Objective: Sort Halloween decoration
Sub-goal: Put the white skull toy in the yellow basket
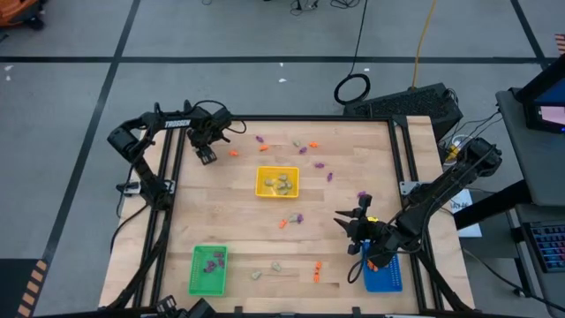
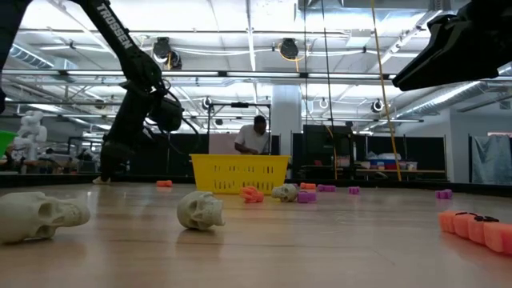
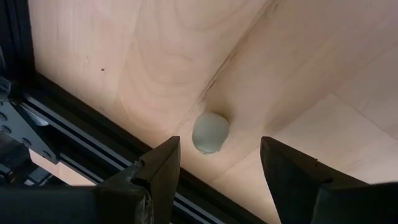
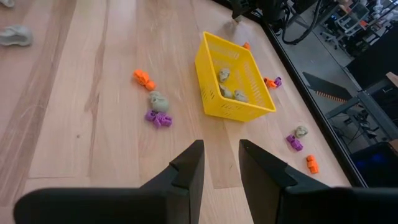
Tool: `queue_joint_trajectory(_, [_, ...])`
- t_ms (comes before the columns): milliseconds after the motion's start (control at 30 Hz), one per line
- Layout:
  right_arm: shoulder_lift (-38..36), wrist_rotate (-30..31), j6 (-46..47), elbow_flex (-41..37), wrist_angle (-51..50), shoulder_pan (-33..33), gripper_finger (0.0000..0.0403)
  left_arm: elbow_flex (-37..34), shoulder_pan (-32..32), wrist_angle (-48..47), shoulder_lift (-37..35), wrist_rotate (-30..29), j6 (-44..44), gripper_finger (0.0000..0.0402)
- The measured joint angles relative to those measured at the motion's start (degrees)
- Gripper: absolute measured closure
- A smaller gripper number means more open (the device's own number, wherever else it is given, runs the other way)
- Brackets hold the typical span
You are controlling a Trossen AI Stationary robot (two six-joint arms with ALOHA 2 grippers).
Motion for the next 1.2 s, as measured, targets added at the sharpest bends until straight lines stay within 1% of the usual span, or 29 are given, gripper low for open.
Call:
queue_joint_trajectory(133, [0.0,0.0,0.0,0.0,0.0,0.0,0.0314,0.0,0.0,-0.3,0.0,0.3,-0.8,0.0188])
queue_joint_trajectory(300, [0.0,0.0,0.0,0.0,0.0,0.0,0.0314,0.0,-0.3,-0.6,1.1,0.4,-5.8,0.0188])
queue_joint_trajectory(600, [0.0,-0.2,0.0,0.0,0.0,0.0,0.0314,0.0,-0.5,-1.2,1.9,0.1,-7.3,0.0193])
queue_joint_trajectory(700, [0.0,-0.2,0.0,0.0,0.0,0.0,0.0314,0.1,0.0,-0.6,2.6,1.2,-7.3,0.0212])
queue_joint_trajectory(833, [0.0,-0.3,0.0,0.0,-0.1,0.0,0.0314,0.3,0.6,-0.7,4.0,2.8,-7.2,0.0251])
queue_joint_trajectory(1033, [0.0,-0.3,0.0,0.0,-0.1,0.0,0.0314,0.3,0.6,-0.8,4.5,3.2,-7.2,0.03])
queue_joint_trajectory(1200, [0.0,-0.2,0.0,0.0,-0.1,0.0,0.0314,0.2,0.6,-1.2,4.5,3.1,-7.0,0.0331])
